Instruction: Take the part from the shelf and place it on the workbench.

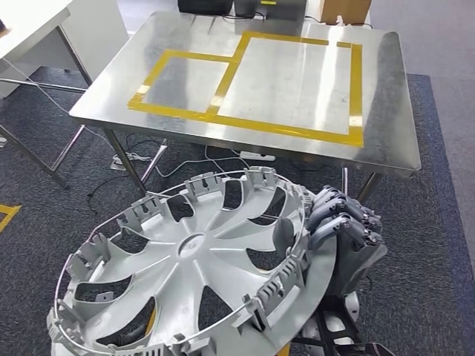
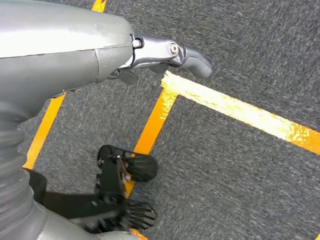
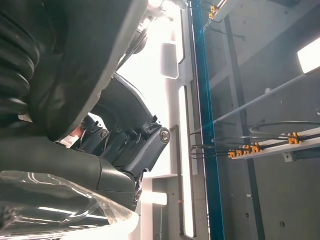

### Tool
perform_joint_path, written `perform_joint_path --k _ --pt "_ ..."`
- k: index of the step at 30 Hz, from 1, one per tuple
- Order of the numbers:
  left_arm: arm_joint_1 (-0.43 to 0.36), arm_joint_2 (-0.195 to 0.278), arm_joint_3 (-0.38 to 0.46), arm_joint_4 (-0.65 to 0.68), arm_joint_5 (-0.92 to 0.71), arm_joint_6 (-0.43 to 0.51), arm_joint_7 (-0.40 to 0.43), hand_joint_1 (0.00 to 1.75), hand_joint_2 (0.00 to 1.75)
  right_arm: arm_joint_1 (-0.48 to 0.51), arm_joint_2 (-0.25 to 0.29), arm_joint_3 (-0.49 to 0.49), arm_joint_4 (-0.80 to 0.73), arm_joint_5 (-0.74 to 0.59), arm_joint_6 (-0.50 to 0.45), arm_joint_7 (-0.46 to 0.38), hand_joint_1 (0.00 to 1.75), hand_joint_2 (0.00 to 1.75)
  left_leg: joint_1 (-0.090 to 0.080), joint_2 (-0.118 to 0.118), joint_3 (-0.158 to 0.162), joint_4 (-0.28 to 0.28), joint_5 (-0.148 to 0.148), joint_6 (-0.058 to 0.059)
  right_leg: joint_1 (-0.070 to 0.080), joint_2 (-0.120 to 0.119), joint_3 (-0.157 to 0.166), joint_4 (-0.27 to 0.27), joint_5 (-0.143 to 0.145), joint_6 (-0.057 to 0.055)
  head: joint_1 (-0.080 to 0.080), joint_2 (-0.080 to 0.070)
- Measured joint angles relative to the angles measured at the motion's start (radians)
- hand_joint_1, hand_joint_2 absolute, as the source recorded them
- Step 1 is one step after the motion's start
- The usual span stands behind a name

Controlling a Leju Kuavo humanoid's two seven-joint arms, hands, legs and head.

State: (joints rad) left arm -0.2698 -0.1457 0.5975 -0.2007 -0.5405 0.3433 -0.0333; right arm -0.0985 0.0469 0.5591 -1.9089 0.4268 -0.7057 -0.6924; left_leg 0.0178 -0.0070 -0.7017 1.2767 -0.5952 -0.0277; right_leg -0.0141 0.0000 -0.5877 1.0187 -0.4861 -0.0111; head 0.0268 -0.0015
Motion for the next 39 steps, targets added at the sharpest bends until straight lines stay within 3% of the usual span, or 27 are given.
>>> perform_joint_path --k 1,2,4,6,8,11,13,15,16,17,19,20,21,25,27,30,31,32,33,35,36,39 --pt "0.002 0.000 0.000 0.000 0.000 0.000 0.000 0.00 1.75 0.000 0.000 0.000 0.001 0.007 0.000 0.000 1.75 1.75 0.000 0.000 -0.019 0.023 0.007 0.001 0.001 0.001 0.005 0.000 -0.004 0.000 0.000 0.000" --pt "0.003 0.000 0.000 0.000 0.000 0.000 0.000 0.00 1.75 0.000 0.000 0.000 0.002 0.012 0.000 0.000 1.75 1.75 0.000 0.000 -0.020 0.006 0.034 0.004 0.002 0.003 0.012 0.000 -0.009 0.000 0.000 0.000" --pt "0.003 0.002 0.001 0.000 0.000 0.000 0.000 0.00 1.75 0.000 0.000 0.000 0.004 0.018 0.000 0.000 1.75 1.75 -0.003 0.000 0.022 -0.111 0.118 0.014 0.003 0.005 0.030 0.000 -0.023 0.005 0.000 0.000" --pt "0.002 0.002 0.001 0.000 0.000 0.000 0.000 0.00 1.75 -0.001 0.000 0.000 0.005 0.019 0.000 0.000 1.75 1.75 -0.009 0.001 0.064 -0.212 0.157 0.024 0.005 0.005 0.038 0.002 -0.033 0.014 0.000 0.000" --pt "0.002 0.002 0.001 0.000 0.000 -0.001 -0.001 0.00 1.75 -0.001 0.000 0.000 0.006 0.020 0.000 0.000 1.75 1.75 -0.014 0.001 0.074 -0.236 0.144 0.031 0.006 0.005 0.036 0.000 -0.037 0.024 -0.001 0.000" --pt "0.002 0.002 0.002 0.000 -0.001 -0.001 -0.003 0.00 1.75 -0.003 -0.001 0.000 0.006 0.027 0.000 0.000 1.75 1.75 -0.008 0.000 0.086 -0.250 0.137 0.044 0.005 0.002 0.026 0.018 -0.056 0.039 0.000 0.000" --pt "0.001 0.001 0.003 0.000 -0.001 -0.003 -0.005 0.00 1.75 -0.004 -0.002 0.000 0.006 0.034 0.000 0.000 1.75 1.75 -0.006 0.000 0.096 -0.256 0.133 0.054 0.004 0.001 -0.028 0.115 -0.097 0.044 0.002 0.000" --pt "0.003 0.000 0.004 0.000 -0.001 -0.005 -0.006 0.00 1.75 -0.003 -0.004 0.000 0.006 0.036 0.000 0.000 1.75 1.75 -0.007 0.000 0.103 -0.256 0.124 0.059 0.004 0.001 -0.113 0.248 -0.132 0.047 0.002 0.000" --pt "0.005 0.000 0.005 0.000 -0.002 -0.005 -0.006 0.00 1.75 -0.002 -0.005 0.000 0.006 0.036 0.000 0.000 1.75 1.75 -0.007 -0.001 0.109 -0.256 0.119 0.059 0.004 0.001 -0.143 0.282 -0.126 0.048 0.002 0.000" --pt "0.007 0.000 0.006 0.000 -0.002 -0.005 -0.006 0.00 1.75 -0.001 -0.006 0.000 0.006 0.036 0.000 0.000 1.75 1.75 -0.007 -0.001 0.117 -0.256 0.113 0.059 0.004 0.001 -0.152 0.276 -0.099 0.048 0.002 0.000" --pt "0.009 -0.001 0.010 0.000 -0.002 -0.005 -0.006 0.00 1.75 -0.001 -0.008 0.000 0.006 0.036 0.000 0.000 1.75 1.75 -0.007 -0.004 0.138 -0.256 0.099 0.055 0.004 0.001 -0.117 0.161 -0.006 0.044 0.002 0.000" --pt "0.008 -0.002 0.011 0.000 -0.002 -0.005 -0.006 0.00 1.75 -0.002 -0.009 0.000 0.006 0.036 0.000 0.000 1.75 1.75 -0.008 -0.005 0.146 -0.256 0.092 0.052 0.006 0.001 -0.088 0.098 0.026 0.041 0.002 0.000" --pt "0.007 -0.002 0.012 0.000 -0.001 -0.005 -0.006 0.00 1.75 -0.002 -0.009 0.000 0.007 0.036 0.000 0.000 1.75 1.75 -0.009 -0.005 0.150 -0.255 0.086 0.047 0.007 0.001 -0.064 0.047 0.039 0.037 0.002 0.000" --pt "0.006 -0.002 0.014 0.000 -0.002 -0.005 -0.006 0.00 1.75 0.000 -0.010 0.000 0.007 0.036 0.000 0.000 1.75 1.75 -0.010 -0.003 0.156 -0.260 0.073 0.028 0.009 0.004 -0.034 0.005 0.022 0.021 -0.001 0.000" --pt "0.005 -0.001 0.014 0.000 -0.002 -0.005 -0.006 0.00 1.75 -0.001 -0.011 0.000 0.007 0.033 0.001 0.000 1.75 1.75 -0.008 -0.001 0.142 -0.217 0.050 0.017 0.004 0.002 -0.018 -0.001 0.014 0.010 -0.005 0.000" --pt "0.006 -0.001 0.016 -0.001 -0.001 -0.005 -0.006 0.00 1.75 0.000 -0.011 0.001 0.007 0.022 0.003 0.000 1.75 1.75 -0.005 0.001 0.035 -0.024 -0.013 0.006 0.003 -0.001 0.003 -0.002 -0.002 0.000 -0.010 0.000" --pt "0.008 -0.001 0.017 -0.001 -0.001 -0.004 -0.006 0.00 1.75 0.000 -0.011 0.002 0.007 0.019 0.004 0.000 1.75 1.75 -0.005 0.001 0.003 0.019 -0.014 0.005 0.003 0.000 0.010 -0.002 -0.008 0.000 -0.010 0.000" --pt "0.010 -0.001 0.017 -0.001 -0.001 -0.003 -0.007 0.00 1.75 0.000 -0.011 0.002 0.007 0.016 0.004 0.000 1.75 1.75 -0.005 0.001 -0.013 0.026 0.005 0.005 0.003 0.002 0.019 -0.002 -0.015 0.000 -0.011 0.000" --pt "0.011 -0.001 0.017 -0.001 -0.002 -0.001 -0.008 0.00 1.75 0.001 -0.011 0.003 0.007 0.016 0.004 0.000 1.75 1.75 -0.005 0.001 -0.010 -0.007 0.044 0.007 0.003 0.003 0.030 -0.002 -0.022 0.002 -0.011 0.000" --pt "0.010 0.000 0.018 -0.001 -0.003 0.009 -0.015 0.00 1.75 0.002 -0.011 0.003 0.007 0.016 0.004 0.000 1.75 1.75 -0.007 0.002 0.029 -0.127 0.130 0.013 0.004 0.004 0.050 -0.002 -0.040 0.009 -0.010 0.000" --pt "0.010 -0.001 0.018 -0.001 -0.004 0.015 -0.018 0.00 1.75 0.002 -0.011 0.003 0.008 0.016 0.004 0.000 1.75 1.75 -0.008 0.002 0.052 -0.180 0.150 0.016 0.006 0.004 0.057 -0.002 -0.047 0.014 -0.011 0.000" --pt "0.009 -0.003 0.018 0.000 -0.005 0.025 -0.024 0.00 1.75 0.002 -0.011 0.003 0.008 0.016 0.005 0.000 1.75 1.75 -0.012 0.002 0.076 -0.230 0.137 0.031 0.009 0.004 0.063 -0.006 -0.057 0.031 -0.012 0.000"
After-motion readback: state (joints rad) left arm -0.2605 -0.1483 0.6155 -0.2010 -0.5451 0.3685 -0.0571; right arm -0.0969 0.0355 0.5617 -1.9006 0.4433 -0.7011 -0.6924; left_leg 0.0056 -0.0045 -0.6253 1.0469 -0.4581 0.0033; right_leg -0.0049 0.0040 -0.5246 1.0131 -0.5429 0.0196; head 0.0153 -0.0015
